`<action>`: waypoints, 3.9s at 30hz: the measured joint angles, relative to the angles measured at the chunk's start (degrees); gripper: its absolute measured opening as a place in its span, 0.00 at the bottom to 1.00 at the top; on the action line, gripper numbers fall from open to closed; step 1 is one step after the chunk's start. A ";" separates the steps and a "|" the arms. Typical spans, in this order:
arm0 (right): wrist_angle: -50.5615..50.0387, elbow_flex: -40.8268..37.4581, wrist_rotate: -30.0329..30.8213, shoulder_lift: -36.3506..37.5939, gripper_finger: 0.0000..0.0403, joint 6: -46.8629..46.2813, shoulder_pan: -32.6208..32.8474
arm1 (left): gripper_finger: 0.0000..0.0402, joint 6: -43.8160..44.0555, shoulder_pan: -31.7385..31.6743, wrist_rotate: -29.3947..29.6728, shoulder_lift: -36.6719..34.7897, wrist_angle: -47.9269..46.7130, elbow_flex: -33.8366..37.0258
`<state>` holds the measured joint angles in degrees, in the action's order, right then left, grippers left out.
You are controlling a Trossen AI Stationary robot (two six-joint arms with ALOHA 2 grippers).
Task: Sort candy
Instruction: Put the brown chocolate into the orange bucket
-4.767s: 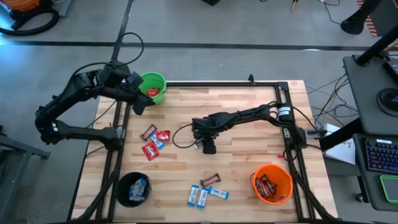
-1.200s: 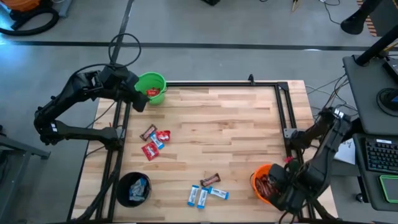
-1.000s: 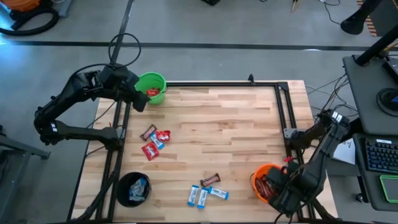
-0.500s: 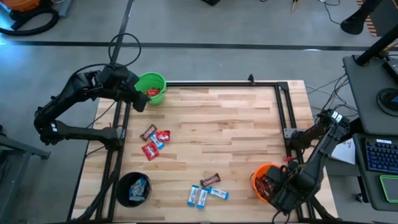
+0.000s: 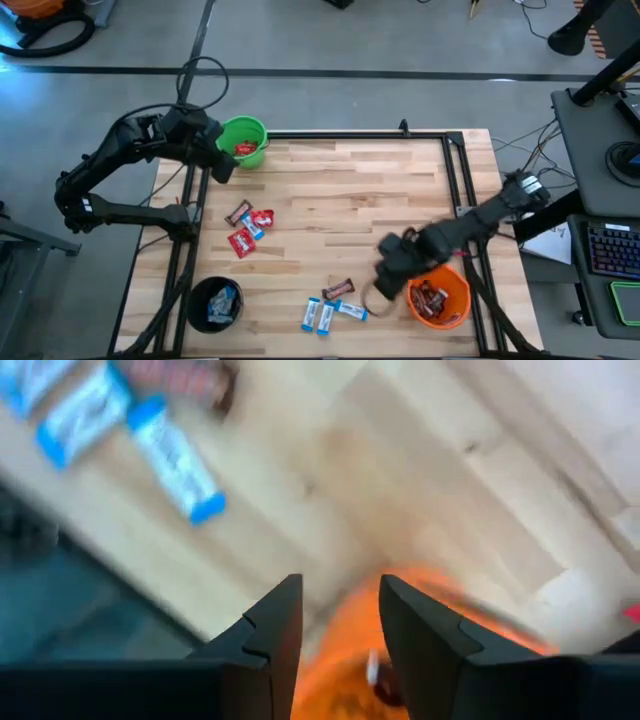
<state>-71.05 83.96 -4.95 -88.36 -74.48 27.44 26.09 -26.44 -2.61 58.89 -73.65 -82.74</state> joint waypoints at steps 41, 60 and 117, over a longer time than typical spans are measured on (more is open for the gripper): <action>14.06 2.60 -2.70 -23.93 0.31 69.30 -11.17 | 0.28 -5.77 0.00 -1.40 -2.70 -7.84 0.02; 14.73 3.91 -3.18 -23.93 0.31 58.56 -13.49 | 0.28 -10.84 0.00 -1.40 1.34 -7.78 0.00; -4.00 42.19 -7.79 -47.39 0.31 66.19 -9.57 | 0.28 -8.85 -0.02 -1.40 -6.66 -11.41 0.02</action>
<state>-75.04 126.15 -12.74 -135.75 -8.29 17.86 17.24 -26.45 -4.01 52.23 -85.06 -82.72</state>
